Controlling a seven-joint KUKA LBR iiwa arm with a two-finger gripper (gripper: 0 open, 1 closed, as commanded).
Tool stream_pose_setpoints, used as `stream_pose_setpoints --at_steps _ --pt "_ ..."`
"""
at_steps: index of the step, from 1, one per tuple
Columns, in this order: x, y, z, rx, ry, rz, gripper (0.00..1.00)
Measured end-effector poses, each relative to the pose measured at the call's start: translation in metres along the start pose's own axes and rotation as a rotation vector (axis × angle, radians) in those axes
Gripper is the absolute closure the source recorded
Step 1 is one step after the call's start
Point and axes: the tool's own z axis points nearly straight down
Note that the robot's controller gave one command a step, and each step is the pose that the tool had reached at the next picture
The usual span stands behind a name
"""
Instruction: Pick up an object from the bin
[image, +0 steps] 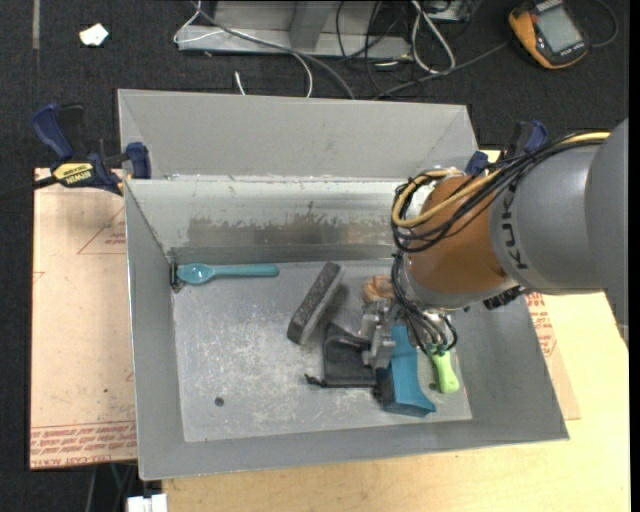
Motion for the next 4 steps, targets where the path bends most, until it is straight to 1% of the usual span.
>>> stream_pose_setpoints --at_steps 1,2,3,4 --pt "-0.016 0.0 0.001 -0.003 0.002 -0.105 1.0" --pt "-0.007 -0.007 -0.072 -0.002 0.003 -0.066 1.0" --pt "-0.011 -0.019 -0.136 -0.003 0.0 -0.127 1.0" --pt "-0.023 -0.018 -0.072 -0.003 -0.003 -0.211 1.0"
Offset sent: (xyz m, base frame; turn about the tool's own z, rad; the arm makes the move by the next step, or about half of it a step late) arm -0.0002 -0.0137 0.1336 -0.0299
